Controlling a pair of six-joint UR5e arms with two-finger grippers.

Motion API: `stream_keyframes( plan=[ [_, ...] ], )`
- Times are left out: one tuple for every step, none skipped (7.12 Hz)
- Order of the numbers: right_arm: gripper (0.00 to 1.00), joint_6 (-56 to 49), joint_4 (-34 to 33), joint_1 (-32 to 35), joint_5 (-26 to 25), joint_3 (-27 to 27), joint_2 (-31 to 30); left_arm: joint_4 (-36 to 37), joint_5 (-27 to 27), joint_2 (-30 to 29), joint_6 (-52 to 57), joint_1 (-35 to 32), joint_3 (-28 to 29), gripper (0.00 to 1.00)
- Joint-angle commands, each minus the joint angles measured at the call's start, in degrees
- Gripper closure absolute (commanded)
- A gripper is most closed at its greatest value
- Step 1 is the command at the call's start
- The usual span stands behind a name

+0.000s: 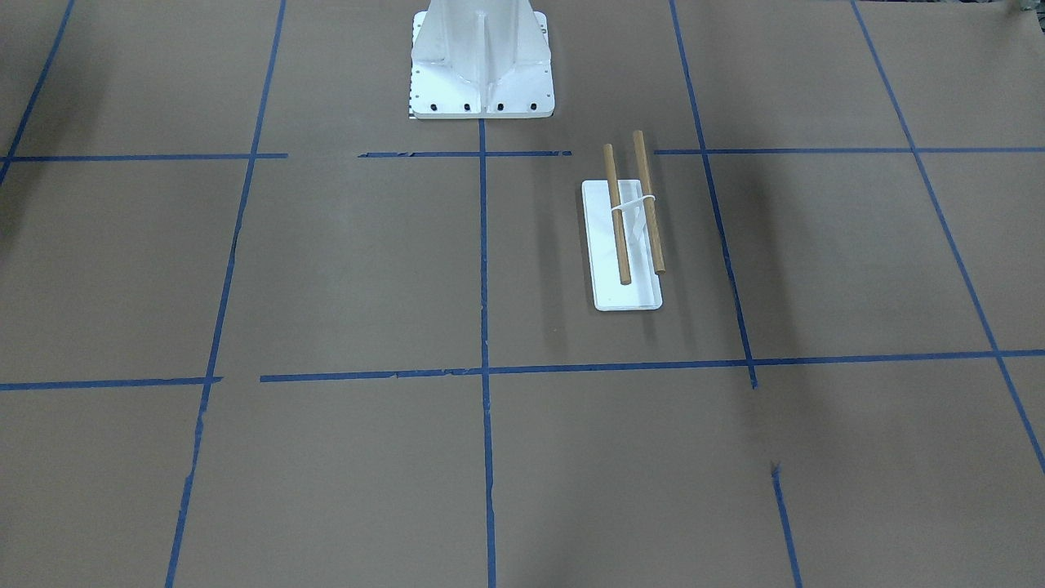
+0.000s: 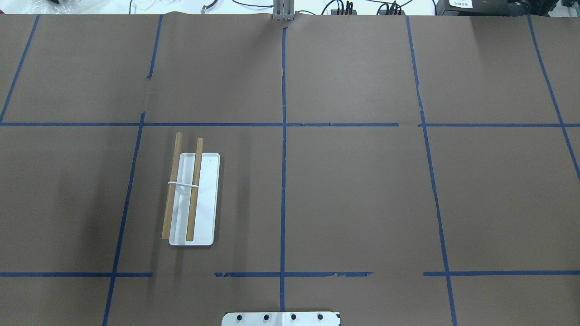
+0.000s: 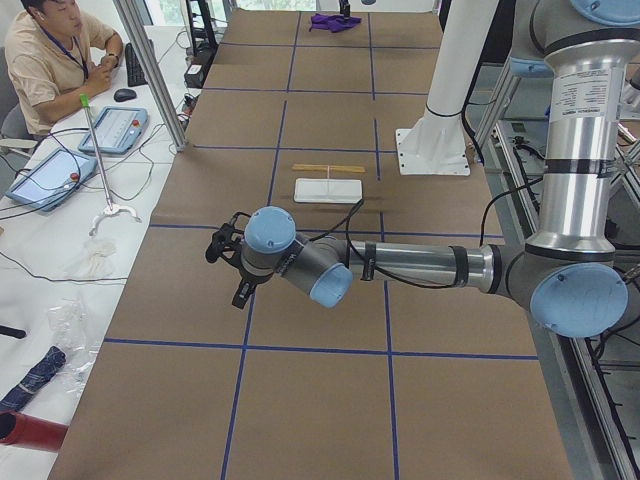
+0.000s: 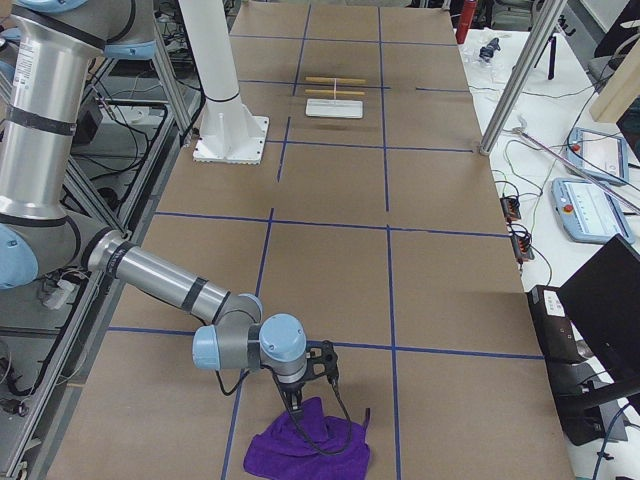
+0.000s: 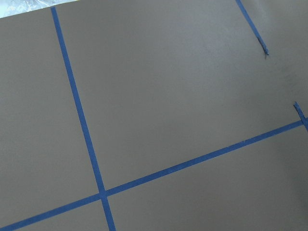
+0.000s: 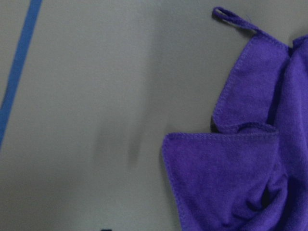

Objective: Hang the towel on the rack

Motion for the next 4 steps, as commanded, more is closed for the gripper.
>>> stream_keyframes(
  plan=[
    [0.15, -0.34, 2.44, 1.28, -0.55, -3.72, -1.48, -2.4, -0.26, 0.19, -2.34, 0.0, -0.47, 0.0],
    [0.17, -4.35, 2.61, 2.43, -0.9, -7.04, -1.5, -2.86, -0.34, 0.28, -2.7, 0.0, -0.99, 0.0],
    [0.21, -8.04, 2.18, 4.87, -2.03, -8.37, -0.8, -2.95, -0.26, 0.19, -4.44, 0.0, -1.78, 0.0],
    [0.22, -8.17, 2.09, 5.51, -2.13, -8.56, -0.71, -2.95, -0.26, 0.02, -4.81, 0.0, -2.22, 0.0]
  ],
)
